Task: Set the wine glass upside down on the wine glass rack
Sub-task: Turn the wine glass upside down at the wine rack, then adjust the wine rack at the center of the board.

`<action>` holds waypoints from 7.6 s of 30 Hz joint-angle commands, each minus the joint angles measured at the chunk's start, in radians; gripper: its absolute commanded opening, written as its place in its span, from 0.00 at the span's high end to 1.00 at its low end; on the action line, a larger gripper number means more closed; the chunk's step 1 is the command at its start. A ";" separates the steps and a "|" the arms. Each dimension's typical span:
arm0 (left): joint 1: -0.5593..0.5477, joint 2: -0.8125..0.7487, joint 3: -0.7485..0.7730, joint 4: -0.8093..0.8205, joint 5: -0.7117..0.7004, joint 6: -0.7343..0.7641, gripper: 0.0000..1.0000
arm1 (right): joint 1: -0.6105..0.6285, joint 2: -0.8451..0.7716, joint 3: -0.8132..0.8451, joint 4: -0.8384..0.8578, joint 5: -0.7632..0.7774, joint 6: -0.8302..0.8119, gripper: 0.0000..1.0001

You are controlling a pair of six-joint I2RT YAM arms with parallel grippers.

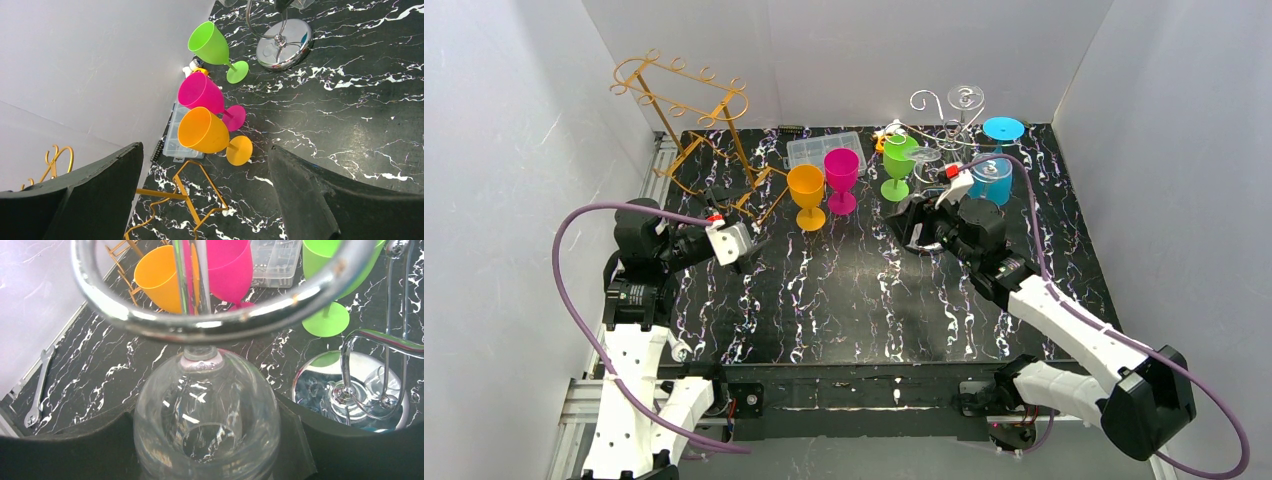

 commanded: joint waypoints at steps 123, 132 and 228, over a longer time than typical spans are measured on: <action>-0.004 0.235 0.111 0.065 -0.134 -0.455 0.04 | 0.286 0.680 1.621 -1.194 0.336 -0.054 0.29; -0.178 0.450 0.352 0.097 -0.106 -0.158 0.09 | 0.043 0.532 1.487 -1.180 0.245 0.025 0.60; -0.811 0.690 0.501 0.299 -0.575 0.244 0.41 | -0.312 0.270 1.166 -1.258 0.233 -0.129 0.75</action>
